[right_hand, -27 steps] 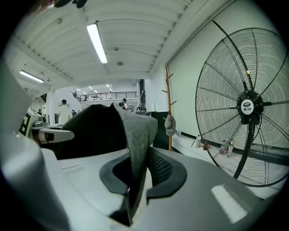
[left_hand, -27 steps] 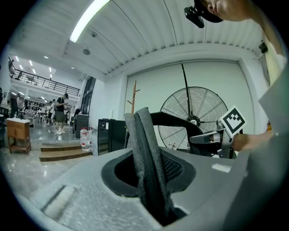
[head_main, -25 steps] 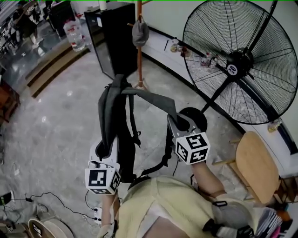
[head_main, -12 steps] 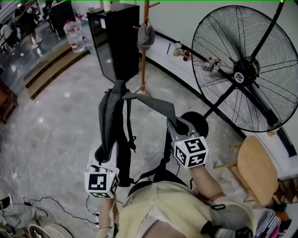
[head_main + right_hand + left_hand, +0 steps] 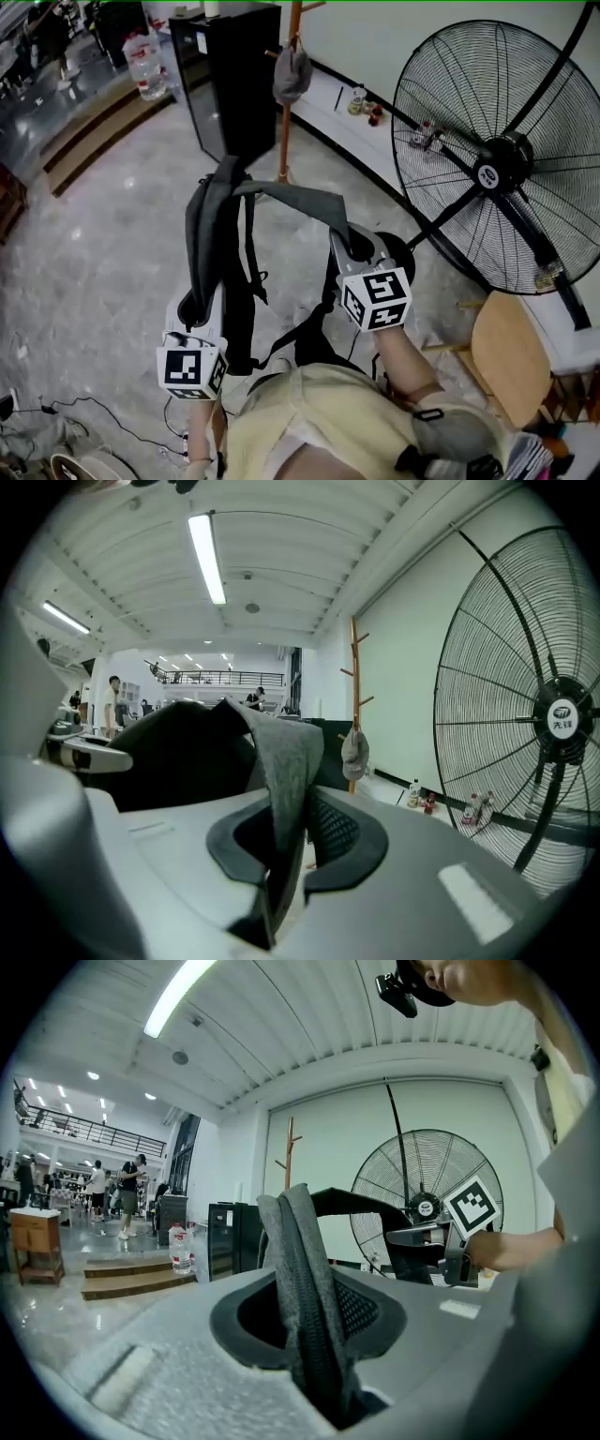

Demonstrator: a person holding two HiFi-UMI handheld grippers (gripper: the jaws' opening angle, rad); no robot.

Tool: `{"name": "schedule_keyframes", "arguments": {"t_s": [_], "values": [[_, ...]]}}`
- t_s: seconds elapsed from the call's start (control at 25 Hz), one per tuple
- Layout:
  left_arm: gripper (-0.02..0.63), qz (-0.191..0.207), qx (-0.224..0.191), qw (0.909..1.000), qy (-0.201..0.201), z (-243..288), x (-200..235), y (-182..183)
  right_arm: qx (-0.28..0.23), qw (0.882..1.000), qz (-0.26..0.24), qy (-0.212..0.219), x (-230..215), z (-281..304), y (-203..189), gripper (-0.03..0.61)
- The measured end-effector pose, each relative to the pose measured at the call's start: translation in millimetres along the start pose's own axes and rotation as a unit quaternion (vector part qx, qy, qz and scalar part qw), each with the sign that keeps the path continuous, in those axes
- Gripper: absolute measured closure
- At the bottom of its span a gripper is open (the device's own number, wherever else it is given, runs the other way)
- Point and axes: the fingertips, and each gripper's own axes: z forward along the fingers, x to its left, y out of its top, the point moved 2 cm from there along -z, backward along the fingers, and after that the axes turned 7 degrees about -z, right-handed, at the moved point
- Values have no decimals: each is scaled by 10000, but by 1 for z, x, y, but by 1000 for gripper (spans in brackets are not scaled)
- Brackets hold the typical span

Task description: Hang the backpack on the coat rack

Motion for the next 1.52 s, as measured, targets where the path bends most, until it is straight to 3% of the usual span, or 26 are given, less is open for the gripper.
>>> {"name": "schedule_keyframes", "arguments": {"t_s": [1.0,1.24,1.52], "values": [[518,322,-404,9979,395,215,10,78,-714,9968,-197,291,-165,181,58,541],[518,433,-516,9971,360,245,15,105,-880,9958,-111,225,-188,208,78,541],[518,492,-723,9958,257,289,46,122,-966,9946,-387,48,-201,251,97,541]]}}
